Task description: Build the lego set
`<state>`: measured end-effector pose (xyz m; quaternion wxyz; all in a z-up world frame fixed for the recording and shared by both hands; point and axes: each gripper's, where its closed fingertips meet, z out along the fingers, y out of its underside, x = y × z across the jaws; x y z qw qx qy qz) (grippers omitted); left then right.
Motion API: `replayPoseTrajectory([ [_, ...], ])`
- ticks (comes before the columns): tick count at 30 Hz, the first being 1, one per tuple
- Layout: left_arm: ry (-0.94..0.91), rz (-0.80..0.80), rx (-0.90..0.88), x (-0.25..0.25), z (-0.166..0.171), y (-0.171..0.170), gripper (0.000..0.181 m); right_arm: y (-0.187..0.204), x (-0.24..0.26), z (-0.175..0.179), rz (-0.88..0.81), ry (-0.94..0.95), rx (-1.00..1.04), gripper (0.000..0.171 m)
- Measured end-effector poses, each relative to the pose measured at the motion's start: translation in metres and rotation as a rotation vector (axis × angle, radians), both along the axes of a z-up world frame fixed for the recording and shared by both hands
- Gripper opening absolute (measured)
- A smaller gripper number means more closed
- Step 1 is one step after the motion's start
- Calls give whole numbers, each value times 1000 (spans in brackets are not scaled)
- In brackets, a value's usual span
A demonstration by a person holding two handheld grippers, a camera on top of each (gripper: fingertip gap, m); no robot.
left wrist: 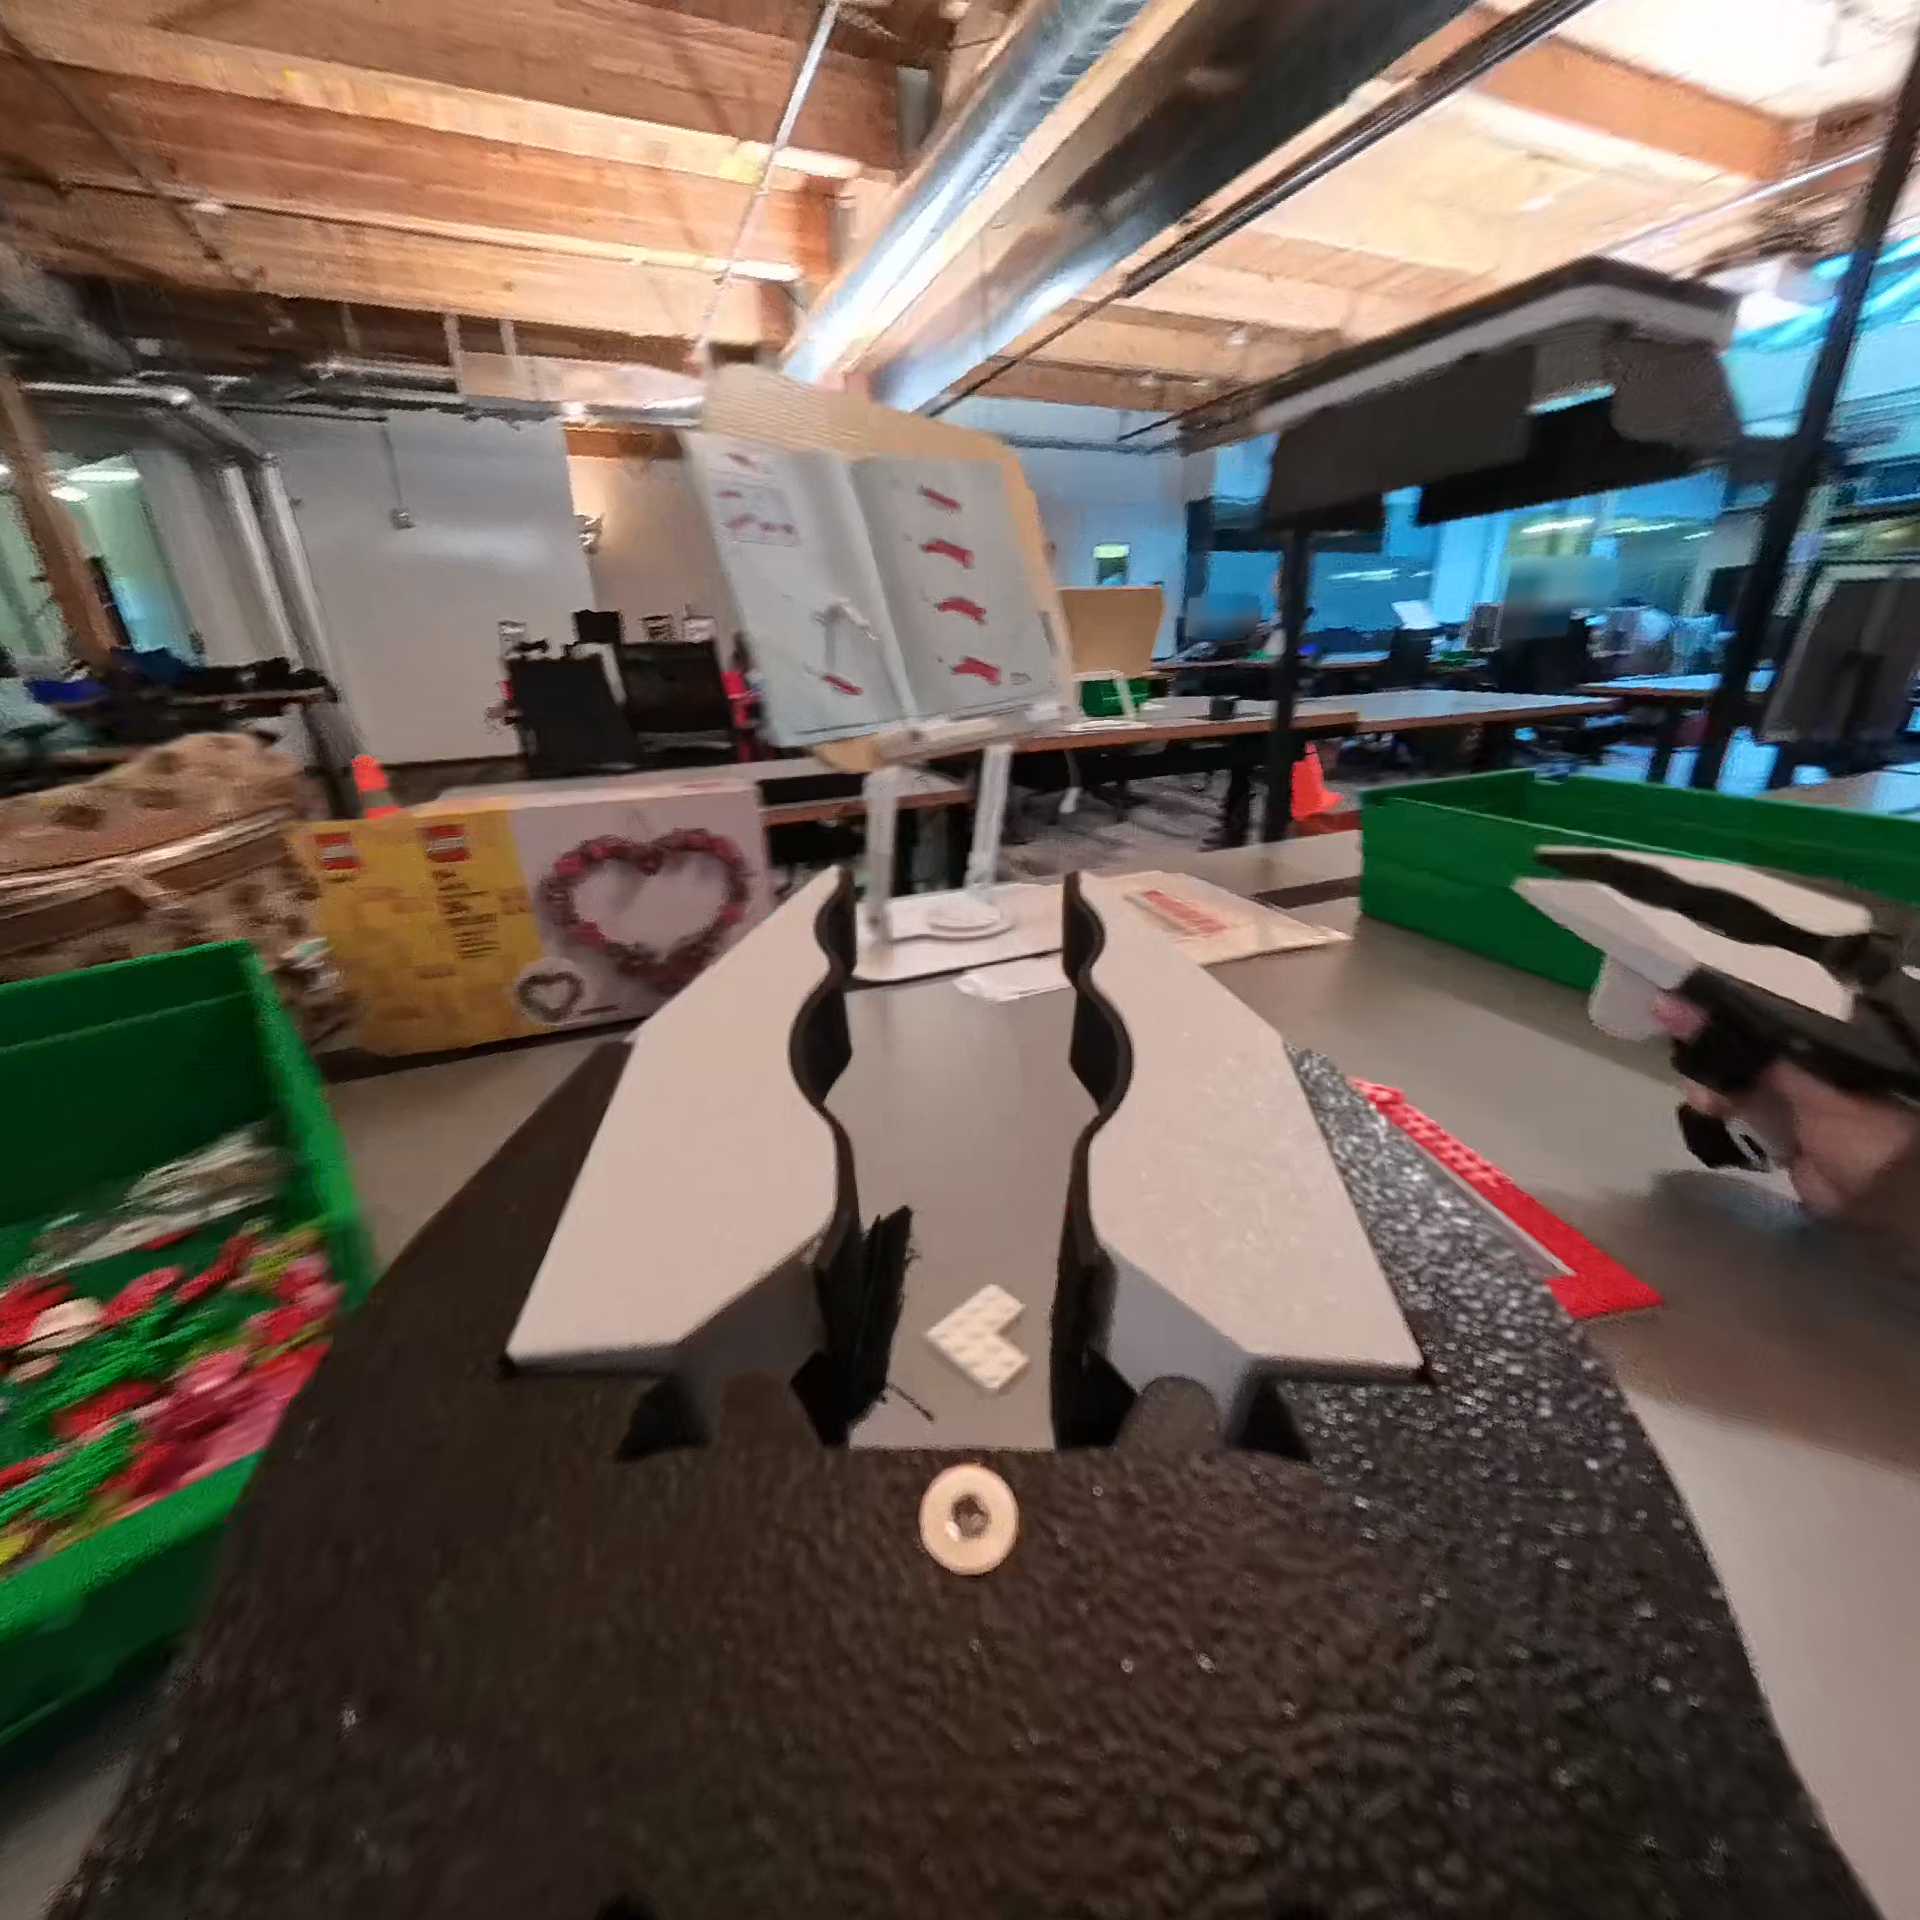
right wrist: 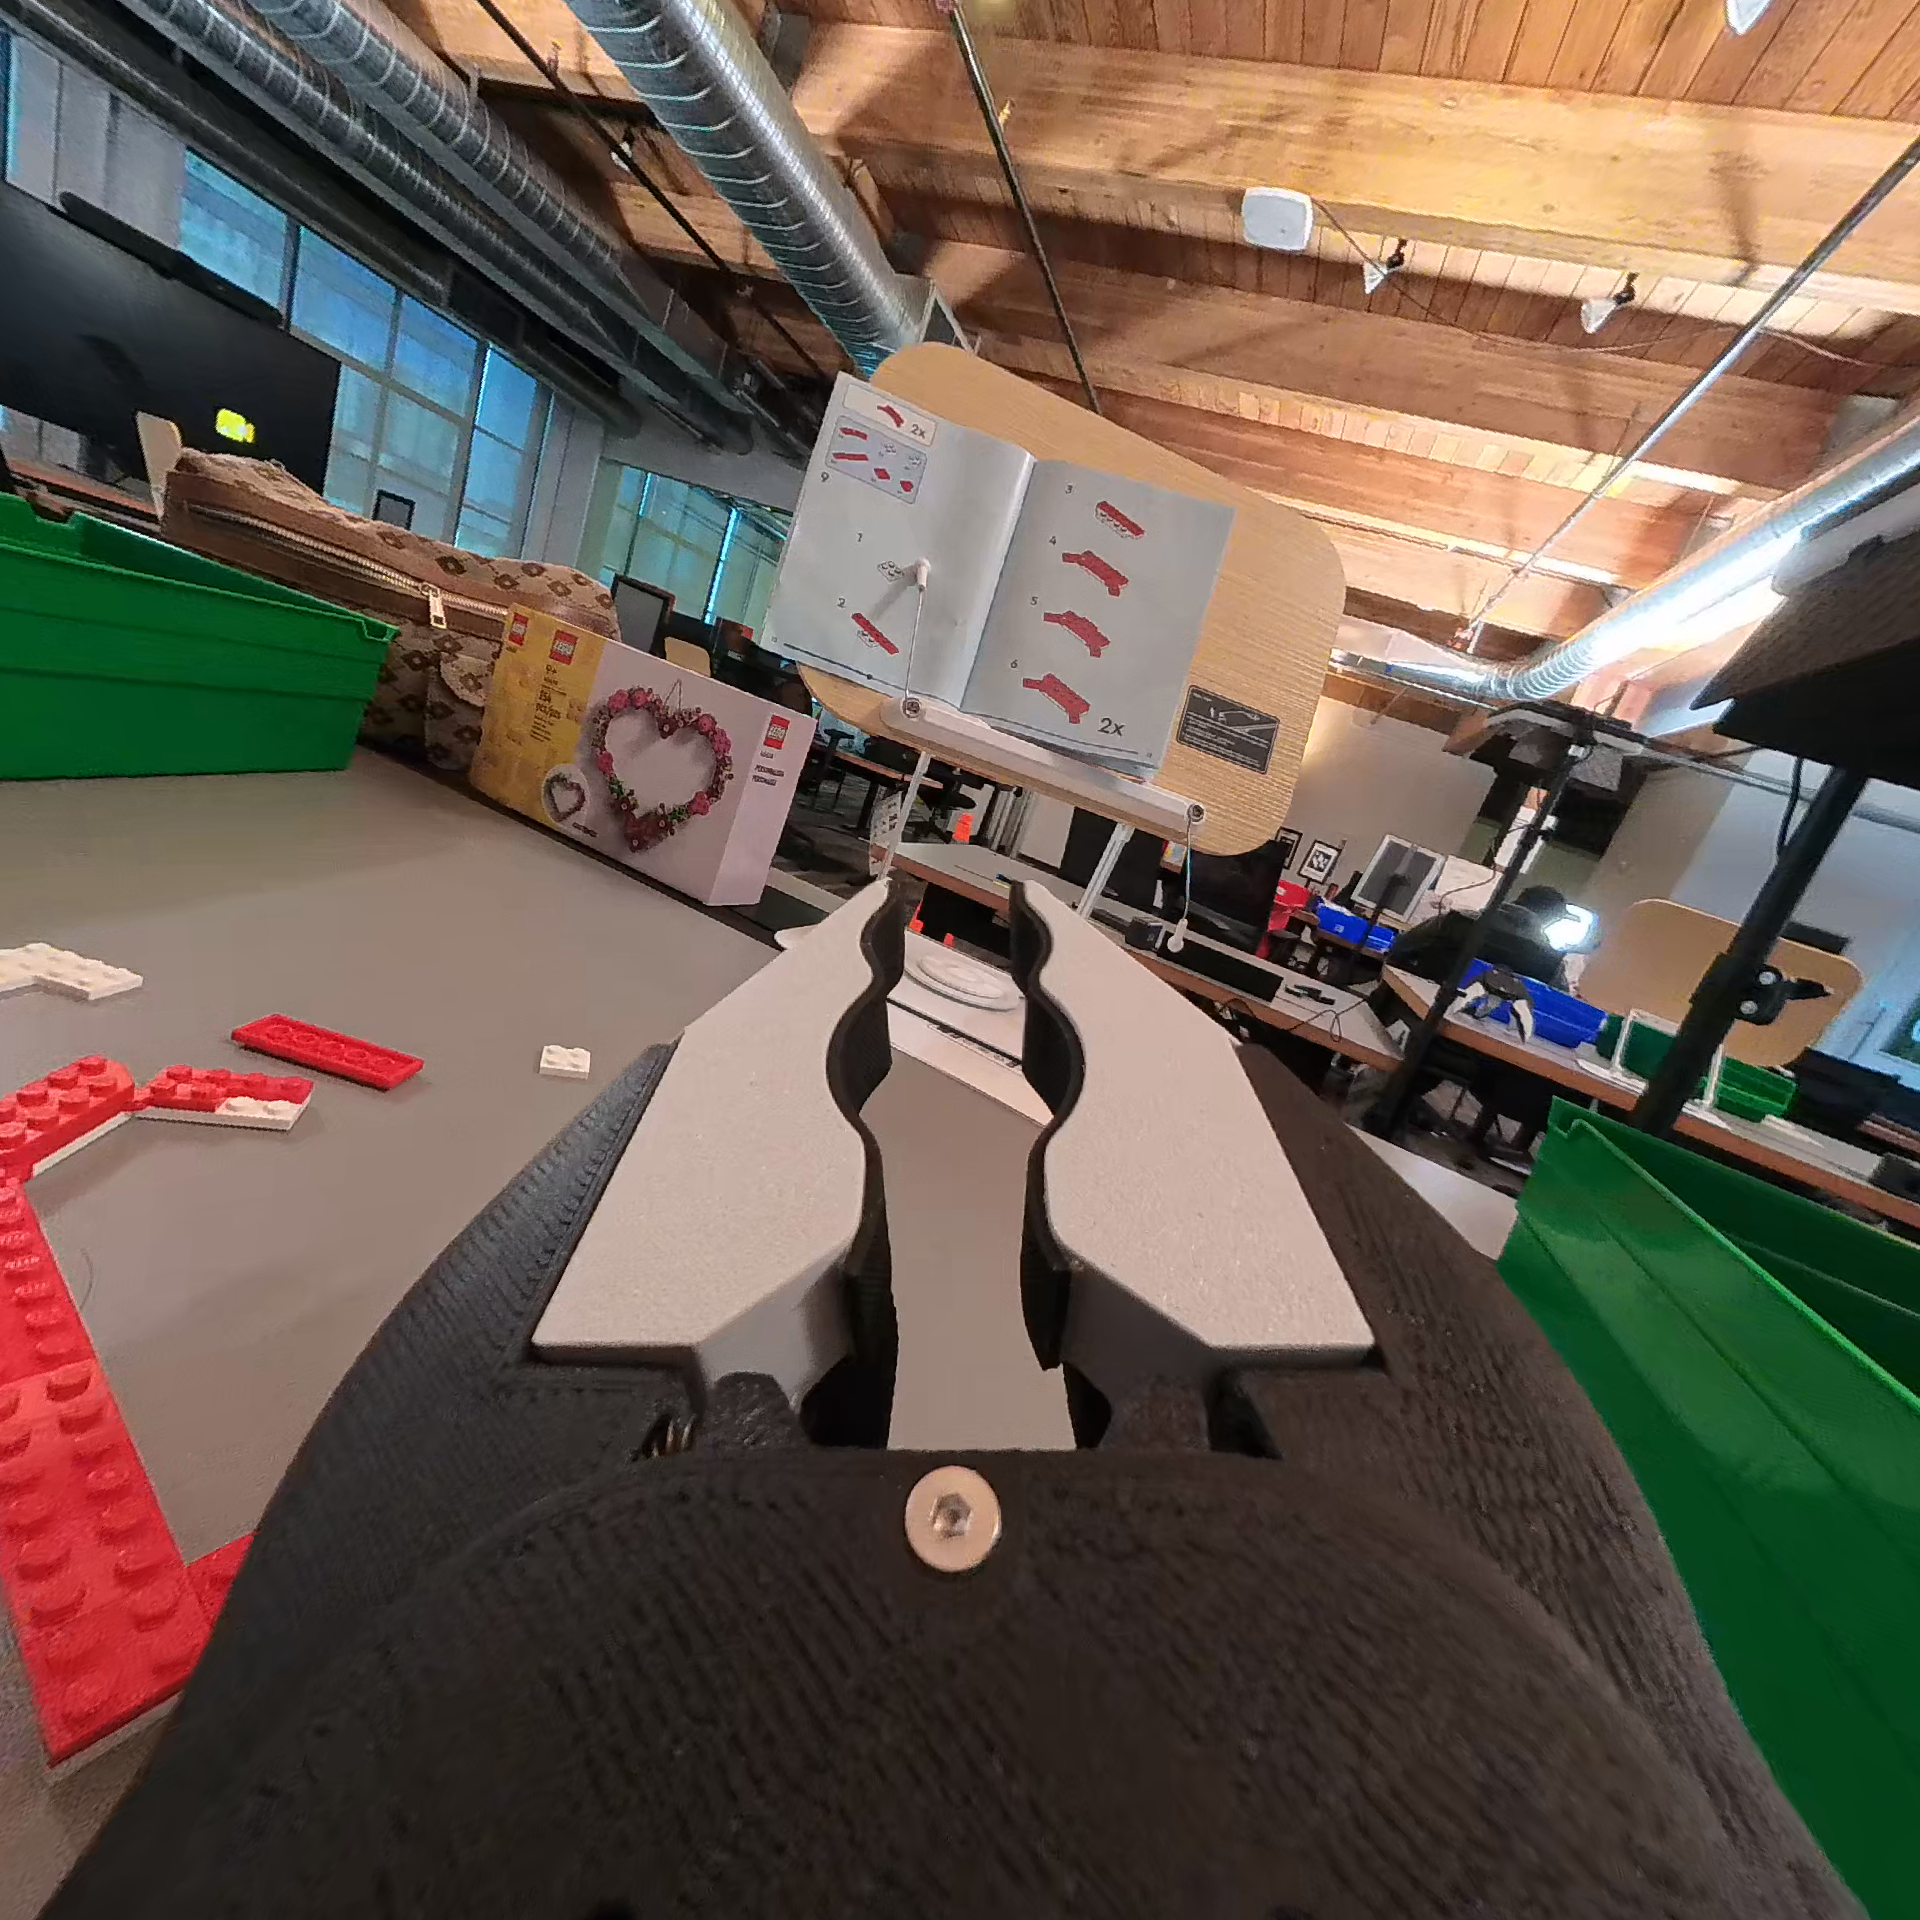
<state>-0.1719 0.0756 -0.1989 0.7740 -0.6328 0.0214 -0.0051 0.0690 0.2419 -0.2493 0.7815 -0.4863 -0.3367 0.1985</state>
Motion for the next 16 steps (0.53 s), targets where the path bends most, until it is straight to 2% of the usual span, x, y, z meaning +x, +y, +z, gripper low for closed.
replayPoseTrajectory([
  [3,-48,103,-64,-45,23,-25,41,1,0,0,-4,-4,0,17],
  [5,-85,152,-106,-76,41,-42,38,0,0,0,-1,-1,0,17],
  [9,-58,313,-241,-146,60,-61,36,0,-2,-1,0,-16,6,16],
  [14,-21,291,-635,-203,36,-28,37,2,0,-2,-19,-19,7,16],
  [16,-17,276,-793,-227,13,-11,34,3,0,-2,-26,-22,10,15],
])
